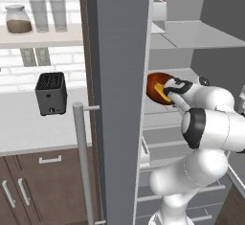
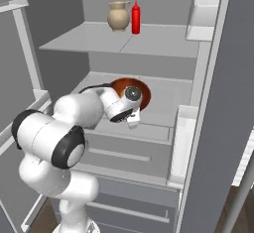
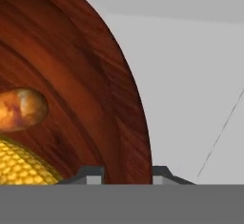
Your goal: Pick the chicken drumstick and corn from their plates and place them in the bowl. Then put the bowl in the fridge.
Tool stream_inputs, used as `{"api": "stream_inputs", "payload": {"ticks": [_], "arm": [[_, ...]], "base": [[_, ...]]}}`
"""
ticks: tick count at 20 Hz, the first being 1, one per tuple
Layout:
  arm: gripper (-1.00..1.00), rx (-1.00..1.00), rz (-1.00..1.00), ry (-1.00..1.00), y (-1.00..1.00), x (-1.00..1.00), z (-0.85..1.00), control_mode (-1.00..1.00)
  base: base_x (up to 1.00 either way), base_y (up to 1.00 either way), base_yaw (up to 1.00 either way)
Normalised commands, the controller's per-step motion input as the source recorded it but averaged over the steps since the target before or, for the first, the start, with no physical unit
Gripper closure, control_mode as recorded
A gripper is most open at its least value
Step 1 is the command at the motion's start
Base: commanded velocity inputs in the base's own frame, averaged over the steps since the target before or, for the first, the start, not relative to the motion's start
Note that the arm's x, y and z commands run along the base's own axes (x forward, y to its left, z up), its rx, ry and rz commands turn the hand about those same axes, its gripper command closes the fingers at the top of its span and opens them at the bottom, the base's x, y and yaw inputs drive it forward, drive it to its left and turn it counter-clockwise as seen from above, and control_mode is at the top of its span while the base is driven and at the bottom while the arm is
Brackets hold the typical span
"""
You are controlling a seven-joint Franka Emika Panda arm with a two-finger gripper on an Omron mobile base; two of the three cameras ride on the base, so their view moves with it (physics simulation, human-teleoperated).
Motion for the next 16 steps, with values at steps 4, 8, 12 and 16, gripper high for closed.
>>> {"api": "stream_inputs", "payload": {"ticks": [4, 8, 12, 16], "arm": [[-1.0, 0.0, 0.0, 0.0, -0.09, 0.52, -0.12, -1.0], [-1.0, 0.0, 0.0, -0.08, 0.0, 0.08, 0.09, -1.0], [-1.0, 0.0, 0.01, -0.2, 0.0, 0.0, 0.31, -1.0], [-1.0, 0.0, 0.02, -0.18, 0.02, -0.47, 0.53, -1.0]], "base": [[0.0, 0.0, 0.0], [0.0, 0.0, 0.0], [0.0, 0.0, 0.0], [0.0, 0.0, 0.0]]}}
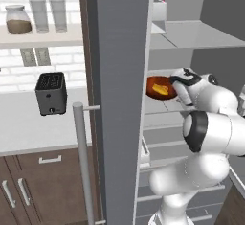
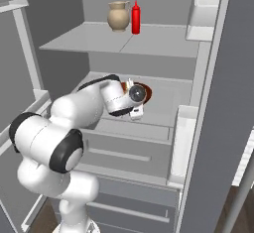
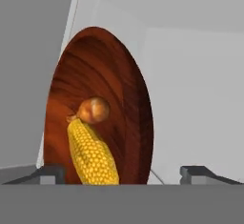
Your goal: Pick the chicken drumstick and corn from their plates and place them in the bowl. Then put the bowl in the fridge.
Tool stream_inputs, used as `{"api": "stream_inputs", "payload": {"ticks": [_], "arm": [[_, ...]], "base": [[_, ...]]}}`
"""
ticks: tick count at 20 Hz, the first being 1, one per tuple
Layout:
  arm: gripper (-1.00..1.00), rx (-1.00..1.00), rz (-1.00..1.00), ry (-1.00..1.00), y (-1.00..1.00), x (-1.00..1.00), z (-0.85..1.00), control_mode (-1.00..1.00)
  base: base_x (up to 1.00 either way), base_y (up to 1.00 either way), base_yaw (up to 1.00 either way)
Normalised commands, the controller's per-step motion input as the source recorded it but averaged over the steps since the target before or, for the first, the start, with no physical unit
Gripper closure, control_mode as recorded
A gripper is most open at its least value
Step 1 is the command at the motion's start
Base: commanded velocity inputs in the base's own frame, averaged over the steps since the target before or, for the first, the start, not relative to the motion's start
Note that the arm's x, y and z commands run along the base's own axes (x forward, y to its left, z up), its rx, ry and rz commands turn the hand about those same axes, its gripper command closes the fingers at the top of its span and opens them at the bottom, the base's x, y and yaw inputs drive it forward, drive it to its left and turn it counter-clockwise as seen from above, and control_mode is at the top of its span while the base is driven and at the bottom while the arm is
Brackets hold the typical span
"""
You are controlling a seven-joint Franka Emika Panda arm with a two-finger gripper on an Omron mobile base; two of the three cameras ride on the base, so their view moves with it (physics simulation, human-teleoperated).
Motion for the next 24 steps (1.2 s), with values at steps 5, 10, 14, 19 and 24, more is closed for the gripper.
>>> {"api": "stream_inputs", "payload": {"ticks": [5, 10, 14, 19, 24], "arm": [[-1.0, -0.03, 0.01, -0.01, 0.13, -0.69, 0.86, -1.0], [-1.0, -0.06, 0.01, 0.0, 0.0, -0.52, 0.98, -1.0], [-1.0, -0.06, 0.05, 0.0, 0.0, -0.69, 0.85, -1.0], [-1.0, -0.05, 0.08, -0.01, 0.0, -1.0, 0.71, -1.0], [-1.0, -0.05, 0.18, -0.12, 0.2, -1.0, 0.28, -1.0]], "base": [[0.0, 0.0, 0.0], [0.0, 0.0, 0.0], [0.0, 0.0, 0.0], [0.0, 0.0, 0.0], [0.0, 0.0, 0.0]]}}
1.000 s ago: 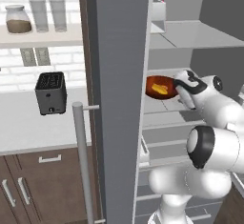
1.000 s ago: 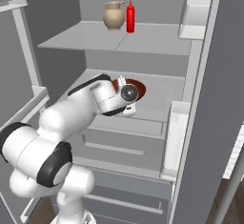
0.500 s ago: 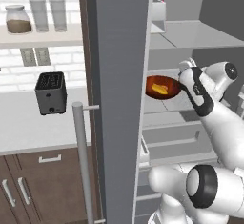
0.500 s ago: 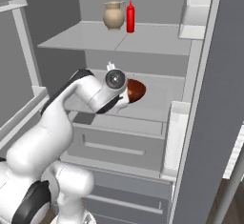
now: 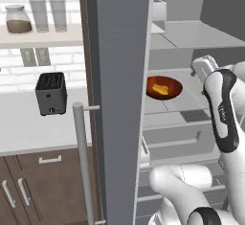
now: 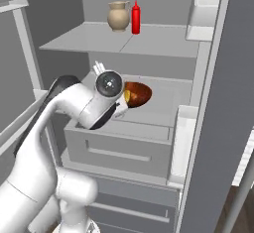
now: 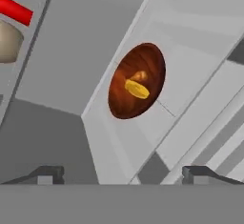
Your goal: Pick the chicken drumstick and corn from their plates and place them in the bowl. Then put the bowl in the fridge.
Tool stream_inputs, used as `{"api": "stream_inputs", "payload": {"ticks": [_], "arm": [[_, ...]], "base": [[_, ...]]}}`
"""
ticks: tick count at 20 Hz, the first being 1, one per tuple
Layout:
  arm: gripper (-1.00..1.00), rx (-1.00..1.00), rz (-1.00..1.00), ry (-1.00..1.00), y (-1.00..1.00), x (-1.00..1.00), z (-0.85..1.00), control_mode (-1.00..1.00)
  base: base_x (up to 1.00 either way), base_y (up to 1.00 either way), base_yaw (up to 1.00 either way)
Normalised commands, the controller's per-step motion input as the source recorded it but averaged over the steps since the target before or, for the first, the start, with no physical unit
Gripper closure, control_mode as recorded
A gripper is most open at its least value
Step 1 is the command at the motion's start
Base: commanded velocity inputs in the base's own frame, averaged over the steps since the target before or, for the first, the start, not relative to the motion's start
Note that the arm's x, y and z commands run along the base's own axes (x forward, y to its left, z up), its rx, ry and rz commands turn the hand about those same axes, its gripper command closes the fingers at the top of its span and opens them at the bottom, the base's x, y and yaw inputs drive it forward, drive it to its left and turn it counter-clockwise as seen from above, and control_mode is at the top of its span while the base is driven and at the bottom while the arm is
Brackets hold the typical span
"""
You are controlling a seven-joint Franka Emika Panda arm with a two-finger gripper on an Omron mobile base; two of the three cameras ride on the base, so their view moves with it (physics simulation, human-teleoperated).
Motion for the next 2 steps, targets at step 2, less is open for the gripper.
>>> {"api": "stream_inputs", "payload": {"ticks": [2], "arm": [[-1.0, -0.05, 0.24, -0.19, 0.1, -1.0, 0.3, -1.0]], "base": [[0.0, 0.0, 0.0]]}}
